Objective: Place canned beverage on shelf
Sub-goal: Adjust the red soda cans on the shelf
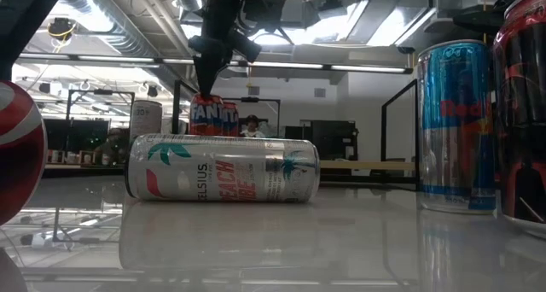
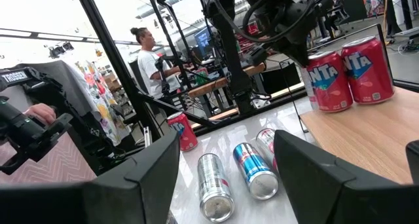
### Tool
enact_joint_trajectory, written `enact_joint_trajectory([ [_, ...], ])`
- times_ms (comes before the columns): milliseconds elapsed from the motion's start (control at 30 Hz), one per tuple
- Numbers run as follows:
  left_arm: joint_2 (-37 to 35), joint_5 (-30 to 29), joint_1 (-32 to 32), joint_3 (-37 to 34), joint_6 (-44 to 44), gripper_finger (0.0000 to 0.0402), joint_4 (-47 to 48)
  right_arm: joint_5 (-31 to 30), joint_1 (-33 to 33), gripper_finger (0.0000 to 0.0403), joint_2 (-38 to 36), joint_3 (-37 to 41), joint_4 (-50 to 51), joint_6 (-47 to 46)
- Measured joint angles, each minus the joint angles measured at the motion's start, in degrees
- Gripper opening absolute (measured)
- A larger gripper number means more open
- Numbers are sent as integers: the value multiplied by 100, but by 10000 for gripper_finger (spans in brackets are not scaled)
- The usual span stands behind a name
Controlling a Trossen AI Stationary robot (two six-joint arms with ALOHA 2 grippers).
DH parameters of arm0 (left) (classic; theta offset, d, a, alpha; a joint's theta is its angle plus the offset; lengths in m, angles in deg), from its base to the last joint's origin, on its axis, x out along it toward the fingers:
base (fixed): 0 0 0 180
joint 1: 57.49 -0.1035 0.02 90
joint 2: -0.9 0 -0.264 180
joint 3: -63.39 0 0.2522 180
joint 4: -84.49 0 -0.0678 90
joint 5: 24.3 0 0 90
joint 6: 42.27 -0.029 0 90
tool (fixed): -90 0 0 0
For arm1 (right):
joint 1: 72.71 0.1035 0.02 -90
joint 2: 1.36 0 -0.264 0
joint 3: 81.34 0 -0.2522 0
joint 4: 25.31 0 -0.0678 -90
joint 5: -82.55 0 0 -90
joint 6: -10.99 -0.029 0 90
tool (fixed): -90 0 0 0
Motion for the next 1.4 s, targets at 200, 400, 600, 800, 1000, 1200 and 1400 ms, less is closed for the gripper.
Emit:
enact_joint_trajectory([
  [200,0,-24,-19,-1,-2,11,-27,0,0,239,0,0,-2,-2],
  [400,0,-29,-19,-1,-2,11,-110,1,0,239,-1,0,0,0],
  [600,0,-20,60,-1,9,11,-118,0,0,239,0,0,0,0],
  [800,-59,17,238,152,7,11,-100,0,0,239,-2,0,-2,0],
  [1000,-482,14,225,368,53,11,-82,0,0,239,-2,0,3,0],
  [1200,-1294,-18,-8,372,332,11,-4,0,0,239,-2,0,42,0],
  [1400,-2391,-27,-341,-126,761,11,-155,0,0,239,-2,0,44,-1],
])
